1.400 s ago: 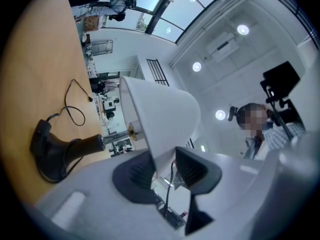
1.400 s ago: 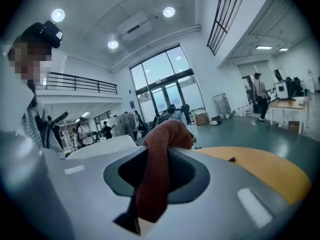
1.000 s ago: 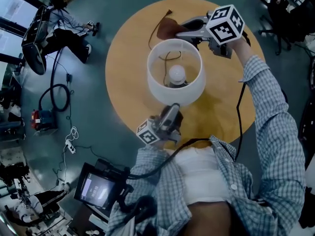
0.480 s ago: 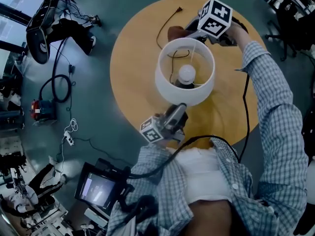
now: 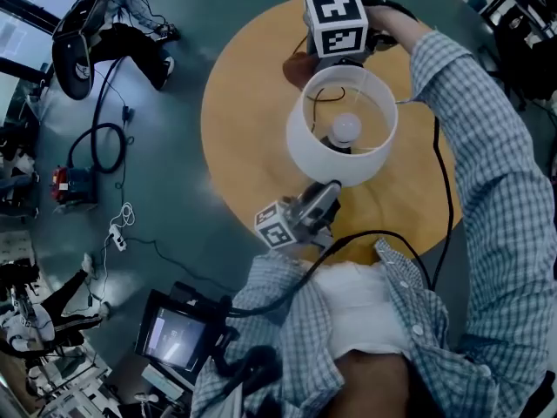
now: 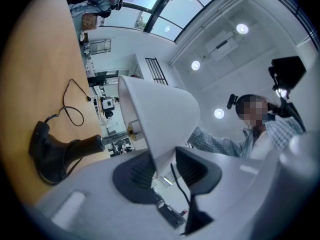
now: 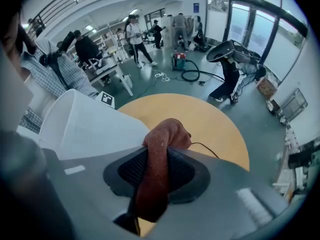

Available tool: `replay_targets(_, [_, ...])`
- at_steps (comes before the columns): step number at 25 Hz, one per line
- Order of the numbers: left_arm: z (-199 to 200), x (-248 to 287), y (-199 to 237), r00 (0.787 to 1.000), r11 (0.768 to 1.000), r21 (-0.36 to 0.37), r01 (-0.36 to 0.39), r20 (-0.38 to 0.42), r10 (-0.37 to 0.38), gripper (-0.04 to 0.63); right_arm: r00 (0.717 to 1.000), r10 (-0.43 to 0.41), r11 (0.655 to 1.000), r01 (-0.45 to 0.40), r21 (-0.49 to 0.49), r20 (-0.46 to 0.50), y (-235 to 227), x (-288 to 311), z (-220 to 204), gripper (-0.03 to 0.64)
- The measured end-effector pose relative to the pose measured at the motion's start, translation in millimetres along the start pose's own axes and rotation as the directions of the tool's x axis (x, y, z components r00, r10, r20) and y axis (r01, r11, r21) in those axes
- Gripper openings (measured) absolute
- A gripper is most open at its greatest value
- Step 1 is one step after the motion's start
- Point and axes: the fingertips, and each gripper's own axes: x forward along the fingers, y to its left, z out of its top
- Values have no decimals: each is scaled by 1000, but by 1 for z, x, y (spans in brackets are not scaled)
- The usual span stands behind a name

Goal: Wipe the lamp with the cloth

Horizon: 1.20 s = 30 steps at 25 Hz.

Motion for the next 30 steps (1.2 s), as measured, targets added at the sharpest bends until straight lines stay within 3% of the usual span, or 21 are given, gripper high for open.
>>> replay_targets(4, [6, -2, -1, 1000, 1000, -5, 2, -6, -2, 121, 986, -28, 987, 2, -159, -162, 2, -3, 28, 101])
replay_targets(9, [5, -5, 1, 1000, 1000, -5, 3, -14, -3, 121, 965, -40, 953, -42, -301, -260, 23, 6, 66, 101])
replay_targets(14, [7, -5, 4, 1000, 1000, -6, 5, -21, -5, 121, 930, -136, 887, -40, -460, -342, 42, 19, 88, 101])
replay_targets(17, [5, -6, 4, 1000, 1000, -4, 5, -25, -5, 123, 924, -152, 847, -62, -529, -352, 73, 23, 100, 100])
replay_targets(19, [5, -7, 3, 1000, 1000, -3, 7, -28, -7, 123, 913, -195, 794, -67, -604, -358, 92, 26, 106, 100])
replay_targets(22, [6, -7, 3, 999, 1000, -10, 28, -33, -28, 121, 877, -331, 671, -40, -741, -347, 105, 24, 113, 98])
replay_targets(27, [10, -8, 5, 999, 1000, -3, 29, -36, -29, 118, 839, -452, 513, -35, -858, -304, 140, 23, 112, 98])
replay_targets(30, [10, -7, 7, 999, 1000, -4, 26, -39, -26, 118, 856, -464, 472, 21, -881, -228, 166, 22, 108, 100])
